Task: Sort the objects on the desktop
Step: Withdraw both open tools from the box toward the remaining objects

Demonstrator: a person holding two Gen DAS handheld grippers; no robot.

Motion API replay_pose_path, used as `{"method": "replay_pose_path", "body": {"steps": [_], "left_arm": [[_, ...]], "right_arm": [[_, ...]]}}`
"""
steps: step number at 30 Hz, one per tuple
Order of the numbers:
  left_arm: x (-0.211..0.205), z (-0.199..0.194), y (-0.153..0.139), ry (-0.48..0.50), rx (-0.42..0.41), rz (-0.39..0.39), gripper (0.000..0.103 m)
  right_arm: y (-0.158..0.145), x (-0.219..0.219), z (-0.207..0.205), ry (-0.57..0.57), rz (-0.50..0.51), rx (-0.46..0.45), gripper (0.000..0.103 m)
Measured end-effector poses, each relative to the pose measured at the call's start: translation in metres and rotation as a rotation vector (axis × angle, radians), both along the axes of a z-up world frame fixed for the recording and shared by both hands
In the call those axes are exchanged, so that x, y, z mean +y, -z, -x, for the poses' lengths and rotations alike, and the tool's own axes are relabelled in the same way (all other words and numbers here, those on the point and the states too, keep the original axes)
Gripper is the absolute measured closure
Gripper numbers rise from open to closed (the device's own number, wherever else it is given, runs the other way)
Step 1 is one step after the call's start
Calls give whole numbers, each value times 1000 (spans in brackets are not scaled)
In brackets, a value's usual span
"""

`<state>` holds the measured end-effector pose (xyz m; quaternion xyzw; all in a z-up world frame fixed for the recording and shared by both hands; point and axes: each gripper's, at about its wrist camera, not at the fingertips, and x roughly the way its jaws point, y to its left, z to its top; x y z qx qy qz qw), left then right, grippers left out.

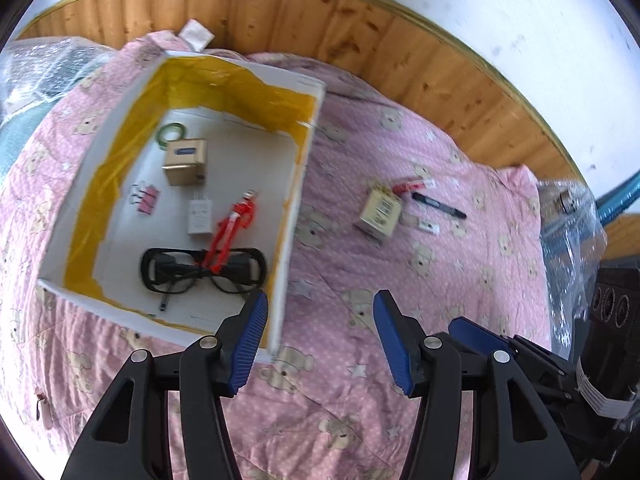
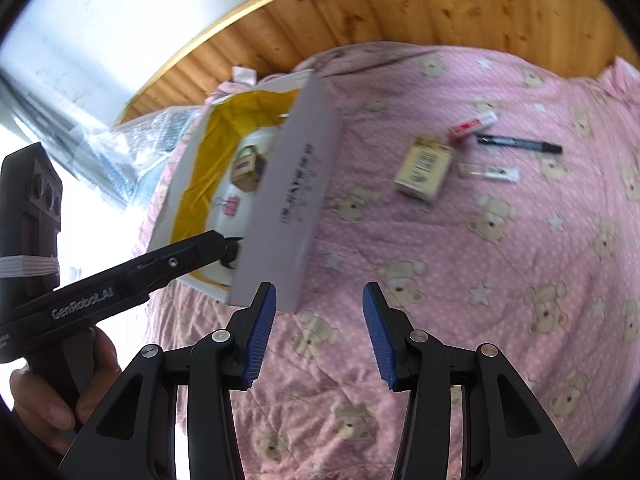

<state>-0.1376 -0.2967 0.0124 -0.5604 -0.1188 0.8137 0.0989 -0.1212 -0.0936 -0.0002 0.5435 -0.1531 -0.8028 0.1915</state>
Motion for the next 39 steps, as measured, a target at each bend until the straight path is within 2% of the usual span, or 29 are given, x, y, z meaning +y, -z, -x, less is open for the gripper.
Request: {"method": "replay_pose_path", "body": {"steps": [7,15,23,30,39], "left_arm": [[42,11,11,92,-21,12,47],[78,35,25,152,-48,21,46],[98,60,47,183,-89,31,46],[122,90,73,219,-120,40,46],[129,130,108,211,-170,20,46]], "right_arm": [[17,36,9,99,5,-36,55],[33,68,29,173,13,-68,55],[52,93,53,227,-5,-92,55],[65,108,91,279,-24,-99,55],[88,108,133,275,-75,-111,54]]}}
